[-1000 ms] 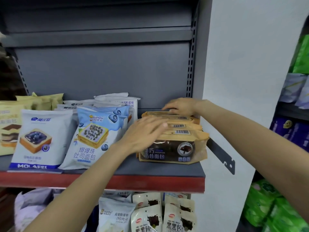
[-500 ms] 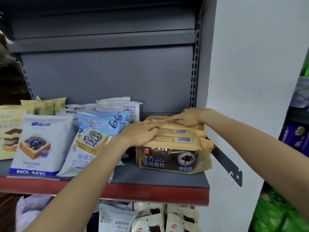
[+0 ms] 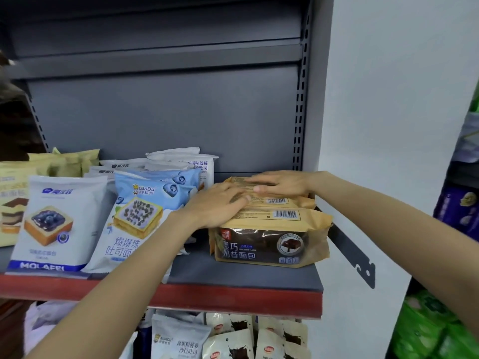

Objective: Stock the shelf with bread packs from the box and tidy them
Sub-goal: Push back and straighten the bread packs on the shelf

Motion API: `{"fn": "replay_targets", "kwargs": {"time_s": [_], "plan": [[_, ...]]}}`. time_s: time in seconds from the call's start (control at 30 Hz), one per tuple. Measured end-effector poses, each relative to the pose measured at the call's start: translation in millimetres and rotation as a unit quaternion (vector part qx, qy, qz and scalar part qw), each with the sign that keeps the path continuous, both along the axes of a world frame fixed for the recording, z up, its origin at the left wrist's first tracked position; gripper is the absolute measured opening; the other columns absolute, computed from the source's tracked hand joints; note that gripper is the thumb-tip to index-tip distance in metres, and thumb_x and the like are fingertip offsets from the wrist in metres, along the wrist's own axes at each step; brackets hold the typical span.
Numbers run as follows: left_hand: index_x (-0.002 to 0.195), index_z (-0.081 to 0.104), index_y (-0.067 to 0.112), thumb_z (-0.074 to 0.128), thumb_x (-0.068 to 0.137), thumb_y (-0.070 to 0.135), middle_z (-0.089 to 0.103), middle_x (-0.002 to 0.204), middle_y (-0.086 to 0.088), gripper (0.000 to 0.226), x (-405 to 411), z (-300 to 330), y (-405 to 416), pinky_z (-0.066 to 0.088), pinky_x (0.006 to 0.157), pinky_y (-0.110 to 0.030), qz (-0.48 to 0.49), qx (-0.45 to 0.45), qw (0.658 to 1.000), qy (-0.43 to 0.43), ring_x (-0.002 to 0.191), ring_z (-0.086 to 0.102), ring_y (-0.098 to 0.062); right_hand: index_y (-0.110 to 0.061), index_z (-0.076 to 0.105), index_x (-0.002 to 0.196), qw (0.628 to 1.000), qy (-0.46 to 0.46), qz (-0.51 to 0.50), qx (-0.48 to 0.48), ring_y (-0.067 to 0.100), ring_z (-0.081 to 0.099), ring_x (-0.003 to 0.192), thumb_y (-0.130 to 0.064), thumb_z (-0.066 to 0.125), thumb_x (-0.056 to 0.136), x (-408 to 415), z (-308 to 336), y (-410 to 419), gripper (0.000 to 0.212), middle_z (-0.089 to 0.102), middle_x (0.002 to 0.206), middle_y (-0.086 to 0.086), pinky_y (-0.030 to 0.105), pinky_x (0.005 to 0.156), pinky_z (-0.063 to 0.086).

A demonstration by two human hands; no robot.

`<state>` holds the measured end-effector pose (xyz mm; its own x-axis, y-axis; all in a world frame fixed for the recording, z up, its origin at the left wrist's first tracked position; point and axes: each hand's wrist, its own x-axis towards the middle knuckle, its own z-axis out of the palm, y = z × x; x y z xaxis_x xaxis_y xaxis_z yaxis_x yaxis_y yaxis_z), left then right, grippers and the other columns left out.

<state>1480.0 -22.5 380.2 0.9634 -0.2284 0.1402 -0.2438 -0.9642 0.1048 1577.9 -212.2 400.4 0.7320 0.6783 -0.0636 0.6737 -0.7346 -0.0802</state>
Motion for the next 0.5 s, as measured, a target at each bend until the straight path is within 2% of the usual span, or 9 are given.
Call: {"fn": "replay_targets", "kwargs": {"time_s": [0.1, 0.2, 0.27, 0.33, 0.4, 0.47, 0.5], "plan": [[0.147, 0.026, 0.034, 0.021, 0.099, 0.053, 0.018, 0.157, 0.011, 0.052, 0.9, -1.5, 1.3, 0.014, 0.115, -0.038, -0.017, -0.039, 0.999, 0.017, 0.144, 0.015, -0.010, -0.043, 0.011, 0.147, 1.000, 0.027, 0.013, 0.002, 0.018, 0.021, 0.143, -0.059, 0.021, 0.095, 0.8, -5.0, 6.3, 0.056, 0.022, 0.156, -0.008, 0.040, 0.113, 0.018], [0.146, 0.030, 0.035, 0.021, 0.098, 0.054, 0.024, 0.155, 0.011, 0.052, 0.8, -2.1, 2.5, 0.015, 0.117, -0.042, -0.024, -0.063, 0.997, 0.024, 0.143, 0.019, -0.010, -0.048, 0.007, 0.146, 0.999, 0.034, 0.002, -0.020, 0.020, 0.022, 0.142, -0.064, 0.020, 0.092, 1.5, -3.9, 2.0, 0.058, 0.023, 0.156, -0.009, 0.042, 0.112, 0.019], [0.143, 0.036, 0.034, 0.022, 0.098, 0.054, 0.030, 0.153, 0.011, 0.051, -1.3, -2.5, 1.7, 0.018, 0.116, -0.039, -0.029, -0.108, 0.994, 0.009, 0.141, 0.024, -0.010, -0.051, 0.006, 0.145, 0.999, 0.024, -0.006, -0.038, 0.022, 0.024, 0.142, -0.071, 0.017, 0.086, 1.5, -3.9, -1.4, 0.063, 0.023, 0.155, -0.009, 0.045, 0.112, 0.020], [0.139, 0.044, 0.031, 0.027, 0.098, 0.053, 0.040, 0.147, 0.009, 0.050, -6.9, -3.2, 0.7, 0.023, 0.112, -0.033, -0.017, -0.230, 0.972, -0.031, 0.136, 0.033, -0.010, -0.052, 0.007, 0.145, 0.999, 0.027, -0.021, -0.039, 0.022, 0.024, 0.142, -0.075, 0.014, 0.081, 0.4, -3.6, -2.9, 0.068, 0.024, 0.155, -0.008, 0.047, 0.113, 0.021], [0.134, 0.048, 0.036, 0.034, 0.091, 0.065, 0.047, 0.139, 0.014, 0.055, -19.1, -5.7, 4.3, 0.030, 0.111, -0.033, -0.015, -0.377, 0.924, -0.056, 0.130, 0.041, -0.007, -0.049, 0.009, 0.146, 0.998, 0.047, -0.040, -0.006, 0.022, 0.024, 0.142, -0.073, 0.011, 0.083, -6.1, 0.1, -3.3, 0.067, 0.025, 0.155, -0.007, 0.047, 0.113, 0.019], [0.133, 0.043, 0.046, 0.044, 0.074, 0.080, 0.041, 0.139, 0.022, 0.068, -38.2, -13.5, 12.7, 0.030, 0.111, -0.033, -0.031, -0.438, 0.896, -0.072, 0.132, 0.037, -0.001, -0.042, 0.011, 0.148, 0.995, 0.067, -0.028, 0.069, 0.017, 0.021, 0.143, -0.063, 0.012, 0.092, -20.4, 8.0, -6.6, 0.060, 0.022, 0.156, -0.008, 0.044, 0.115, 0.017], [0.135, 0.036, 0.050, 0.051, 0.066, 0.082, 0.034, 0.144, 0.023, 0.078, -46.1, -20.2, 18.5, 0.028, 0.112, -0.031, -0.030, -0.441, 0.895, -0.067, 0.135, 0.031, 0.000, -0.040, 0.013, 0.148, 0.991, 0.081, -0.011, 0.110, 0.013, 0.019, 0.143, -0.060, 0.015, 0.093, -30.8, 12.6, -10.6, 0.059, 0.019, 0.156, -0.011, 0.041, 0.116, 0.016]]}}
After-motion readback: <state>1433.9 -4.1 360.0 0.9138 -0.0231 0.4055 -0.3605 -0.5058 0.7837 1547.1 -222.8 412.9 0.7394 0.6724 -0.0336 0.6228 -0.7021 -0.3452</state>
